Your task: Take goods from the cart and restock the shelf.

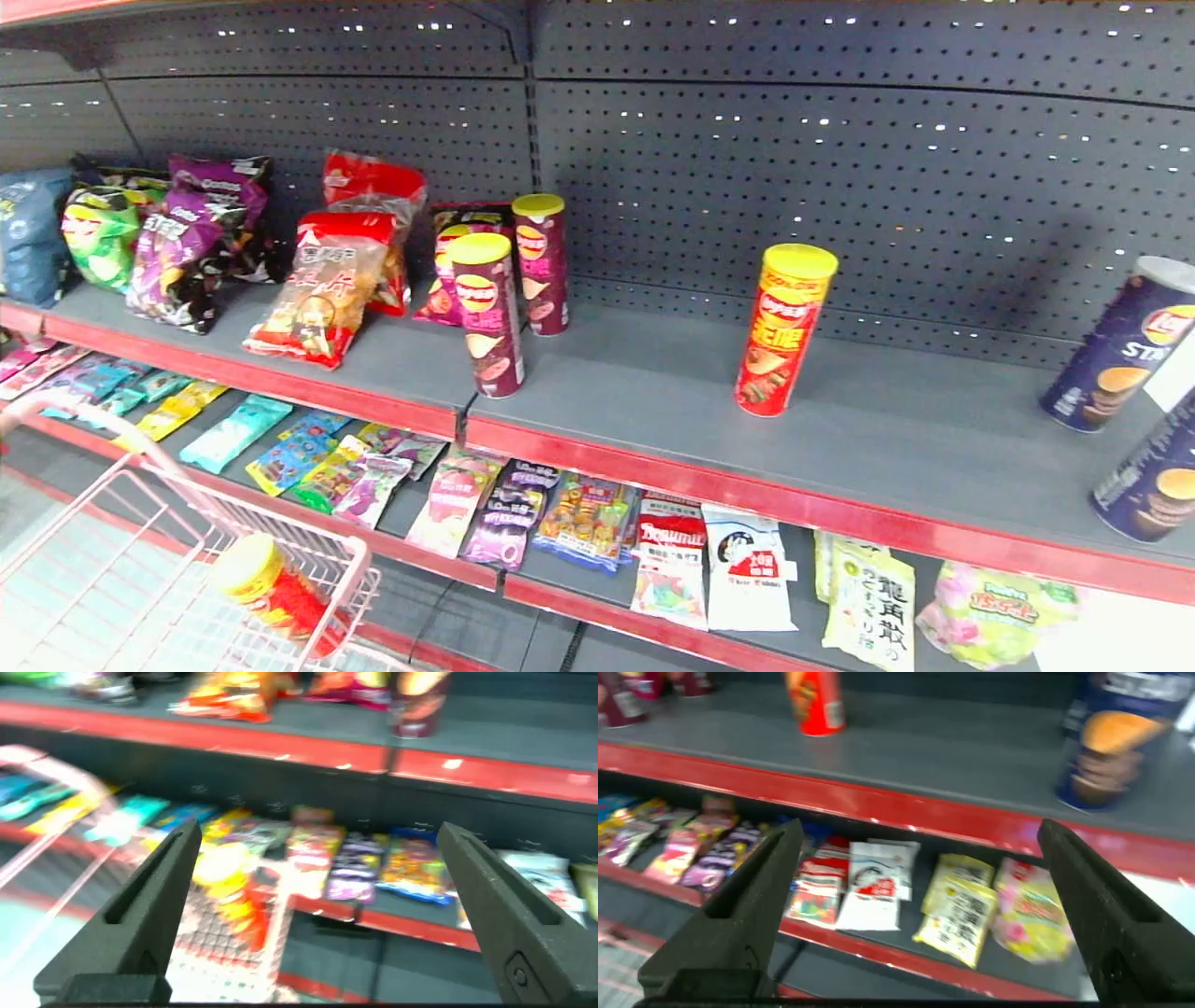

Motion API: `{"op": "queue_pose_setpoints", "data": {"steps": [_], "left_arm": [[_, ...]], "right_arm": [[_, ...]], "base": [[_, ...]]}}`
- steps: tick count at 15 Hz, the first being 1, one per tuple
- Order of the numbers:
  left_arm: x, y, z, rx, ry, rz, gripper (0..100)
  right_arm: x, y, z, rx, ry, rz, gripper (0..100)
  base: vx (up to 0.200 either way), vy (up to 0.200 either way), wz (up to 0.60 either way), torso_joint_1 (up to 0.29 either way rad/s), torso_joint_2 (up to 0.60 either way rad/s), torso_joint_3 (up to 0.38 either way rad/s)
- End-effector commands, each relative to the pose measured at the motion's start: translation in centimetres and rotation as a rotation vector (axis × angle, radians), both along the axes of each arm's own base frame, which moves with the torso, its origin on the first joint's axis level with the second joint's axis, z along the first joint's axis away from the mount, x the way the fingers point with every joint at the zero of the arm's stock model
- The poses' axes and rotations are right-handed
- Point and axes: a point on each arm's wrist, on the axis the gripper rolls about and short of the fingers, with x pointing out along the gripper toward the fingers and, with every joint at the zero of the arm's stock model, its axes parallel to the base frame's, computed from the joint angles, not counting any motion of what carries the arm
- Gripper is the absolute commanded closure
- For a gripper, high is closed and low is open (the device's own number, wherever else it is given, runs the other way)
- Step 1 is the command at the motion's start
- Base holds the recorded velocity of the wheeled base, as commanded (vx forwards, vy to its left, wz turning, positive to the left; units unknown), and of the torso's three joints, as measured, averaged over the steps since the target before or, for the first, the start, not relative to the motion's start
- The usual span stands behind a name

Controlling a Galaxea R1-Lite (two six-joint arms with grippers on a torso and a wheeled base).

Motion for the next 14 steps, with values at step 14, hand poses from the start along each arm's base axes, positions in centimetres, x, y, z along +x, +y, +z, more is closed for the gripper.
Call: {"op": "queue_pose_setpoints", "data": {"steps": [14], "left_arm": [[0.00, 0.00, 0.00, -0.001, 0.000, 0.002, 0]], "right_arm": [[0.00, 0.00, -0.01, 0.002, 0.000, -0.001, 0]], "base": [[0.000, 0.000, 0.21, -0.006, 0.01, 0.009]]}}
